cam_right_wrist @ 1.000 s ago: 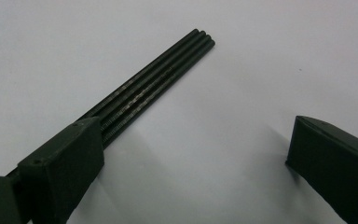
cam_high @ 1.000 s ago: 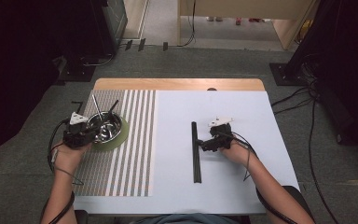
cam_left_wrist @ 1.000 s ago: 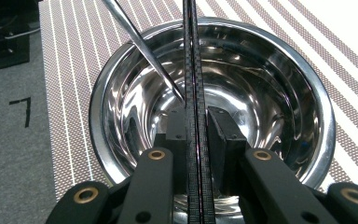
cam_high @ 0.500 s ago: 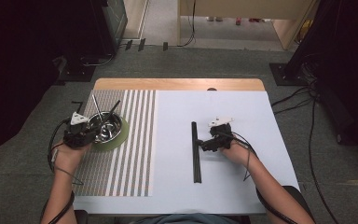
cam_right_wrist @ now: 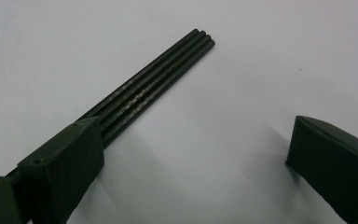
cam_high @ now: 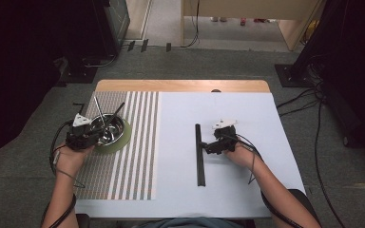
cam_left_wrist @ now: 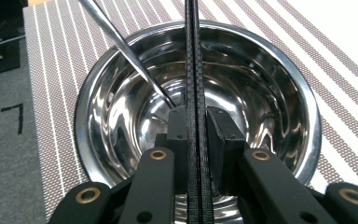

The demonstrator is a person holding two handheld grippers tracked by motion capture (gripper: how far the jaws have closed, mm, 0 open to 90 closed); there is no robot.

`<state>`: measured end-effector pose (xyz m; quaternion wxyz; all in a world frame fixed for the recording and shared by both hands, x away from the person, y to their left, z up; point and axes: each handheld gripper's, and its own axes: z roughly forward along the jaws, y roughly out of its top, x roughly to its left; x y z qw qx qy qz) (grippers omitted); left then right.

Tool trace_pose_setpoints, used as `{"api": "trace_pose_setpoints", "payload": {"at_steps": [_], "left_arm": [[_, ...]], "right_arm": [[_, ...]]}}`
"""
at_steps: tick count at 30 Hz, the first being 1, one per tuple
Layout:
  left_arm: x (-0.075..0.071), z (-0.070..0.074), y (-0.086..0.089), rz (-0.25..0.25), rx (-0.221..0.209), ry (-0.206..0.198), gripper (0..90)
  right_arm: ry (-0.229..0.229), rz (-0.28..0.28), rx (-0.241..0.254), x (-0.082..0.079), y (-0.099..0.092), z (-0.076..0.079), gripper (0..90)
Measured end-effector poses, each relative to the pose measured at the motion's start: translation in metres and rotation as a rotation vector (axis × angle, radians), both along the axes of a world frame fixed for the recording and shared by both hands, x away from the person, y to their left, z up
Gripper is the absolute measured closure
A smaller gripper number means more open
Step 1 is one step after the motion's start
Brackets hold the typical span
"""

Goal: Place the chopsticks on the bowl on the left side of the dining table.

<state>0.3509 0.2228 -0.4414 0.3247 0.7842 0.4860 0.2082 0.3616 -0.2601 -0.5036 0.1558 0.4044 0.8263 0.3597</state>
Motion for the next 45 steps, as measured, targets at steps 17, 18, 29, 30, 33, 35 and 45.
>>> {"api": "trace_pose_setpoints", "payload": {"at_steps": [17, 18, 29, 30, 33, 35, 45], "left_arm": [[-0.003, 0.0, 0.005, -0.021, -0.025, 0.016, 80.5], [-0.004, 0.001, 0.005, -0.02, -0.029, 0.012, 79.8], [-0.015, 0.013, 0.008, 0.02, -0.046, -0.055, 67.4], [-0.017, 0.014, 0.009, 0.026, -0.05, -0.06, 67.1], [-0.023, 0.017, 0.011, 0.04, -0.054, -0.073, 64.9], [-0.029, 0.016, 0.014, 0.048, -0.046, -0.077, 62.4], [-0.049, 0.012, 0.023, 0.071, -0.043, -0.085, 49.0]], "right_arm": [[0.0, 0.0, 0.0, 0.0, 0.0, 0.0, 3.3], [0.0, -0.001, 0.0, 0.0, 0.0, 0.0, 3.3], [0.0, 0.0, 0.0, 0.0, 0.0, 0.0, 3.3], [0.0, -0.001, 0.0, 0.0, 0.0, 0.0, 3.3], [0.0, 0.0, 0.0, 0.0, 0.0, 0.0, 3.3], [0.003, -0.006, 0.005, 0.0, 0.0, 0.0, 3.9], [0.004, -0.007, 0.005, 0.0, 0.0, 0.0, 3.9]]}}
